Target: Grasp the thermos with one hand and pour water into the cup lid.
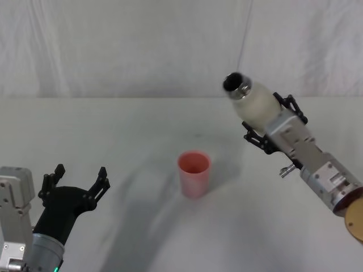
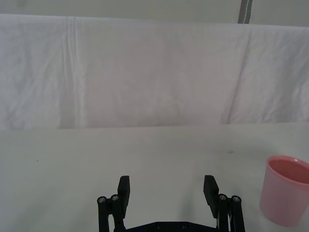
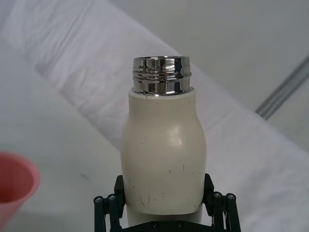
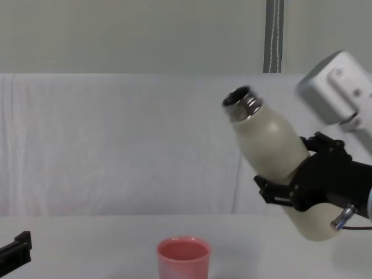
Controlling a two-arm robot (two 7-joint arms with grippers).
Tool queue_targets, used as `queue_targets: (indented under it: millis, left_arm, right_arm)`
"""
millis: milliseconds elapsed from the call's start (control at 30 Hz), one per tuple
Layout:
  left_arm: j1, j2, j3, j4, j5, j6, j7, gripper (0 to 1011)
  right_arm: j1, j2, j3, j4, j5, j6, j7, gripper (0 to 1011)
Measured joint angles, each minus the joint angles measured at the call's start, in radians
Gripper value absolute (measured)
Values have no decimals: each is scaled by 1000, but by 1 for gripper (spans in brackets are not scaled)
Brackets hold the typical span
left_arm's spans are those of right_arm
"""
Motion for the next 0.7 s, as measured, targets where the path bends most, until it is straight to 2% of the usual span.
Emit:
queue_targets:
  millis: [133,233,567,700]
  left_arm:
    - [0,0,0,0,0,0,0,1001]
    - [0,0,0,0,0,0,0,1001]
    - [0,0,0,0,0,0,0,1001]
    - [0,0,0,0,0,0,0,1001]
  right_arm:
    - [-14,-16,34,-1,84,-13,9,950]
    - [-20,-22,50,-3,124,-18,13,950]
    - [-26,-29,60,-2,177,-28,15,950]
    - [-37,-45,83,4,238,-37,18,950]
